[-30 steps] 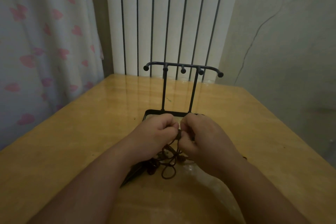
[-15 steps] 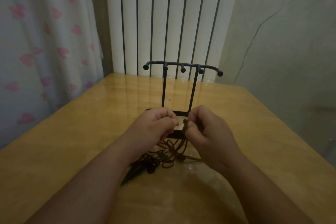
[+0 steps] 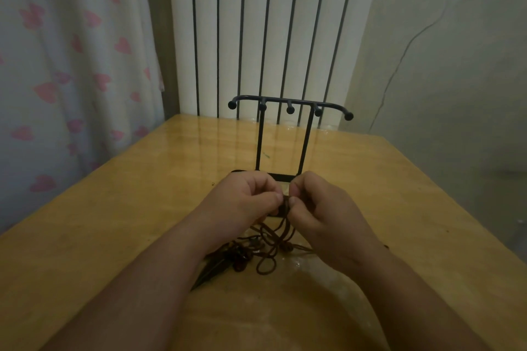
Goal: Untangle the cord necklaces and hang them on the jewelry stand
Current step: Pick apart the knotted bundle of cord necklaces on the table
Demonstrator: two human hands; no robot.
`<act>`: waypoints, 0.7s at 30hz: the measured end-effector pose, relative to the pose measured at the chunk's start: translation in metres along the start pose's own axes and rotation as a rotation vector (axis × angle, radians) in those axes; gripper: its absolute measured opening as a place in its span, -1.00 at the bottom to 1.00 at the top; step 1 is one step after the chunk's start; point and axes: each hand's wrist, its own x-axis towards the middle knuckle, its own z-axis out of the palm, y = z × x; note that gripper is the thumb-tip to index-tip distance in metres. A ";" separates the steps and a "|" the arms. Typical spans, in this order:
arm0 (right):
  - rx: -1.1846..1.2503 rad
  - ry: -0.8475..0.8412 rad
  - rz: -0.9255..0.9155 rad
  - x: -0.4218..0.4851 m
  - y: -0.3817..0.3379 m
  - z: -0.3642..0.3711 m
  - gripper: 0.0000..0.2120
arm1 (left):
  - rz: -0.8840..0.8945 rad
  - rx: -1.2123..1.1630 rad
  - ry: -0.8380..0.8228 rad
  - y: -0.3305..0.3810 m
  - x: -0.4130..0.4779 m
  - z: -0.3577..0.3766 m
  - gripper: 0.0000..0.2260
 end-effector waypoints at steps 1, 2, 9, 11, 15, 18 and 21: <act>-0.009 -0.001 -0.004 0.000 0.000 0.000 -0.95 | 0.001 0.007 0.006 0.000 0.000 0.000 -0.83; -0.026 0.004 -0.012 0.000 0.000 0.000 -0.96 | 0.003 0.022 0.016 0.000 0.000 0.001 -0.83; -0.168 0.063 -0.066 -0.001 0.000 -0.003 -0.98 | 0.043 0.196 0.092 -0.001 0.000 0.005 -0.83; -0.233 0.052 -0.074 0.000 -0.002 -0.003 -0.97 | 0.053 0.238 0.112 0.000 0.000 0.006 -0.83; -0.362 0.027 -0.080 0.002 -0.002 -0.003 -0.96 | 0.063 0.276 0.129 -0.001 -0.001 0.006 -0.83; -0.376 -0.008 -0.052 0.004 -0.001 -0.001 -0.95 | 0.069 0.296 0.102 -0.001 -0.001 0.008 -0.82; -0.393 -0.037 -0.033 0.005 0.000 0.001 -0.92 | 0.072 0.303 0.074 -0.001 -0.001 0.010 -0.82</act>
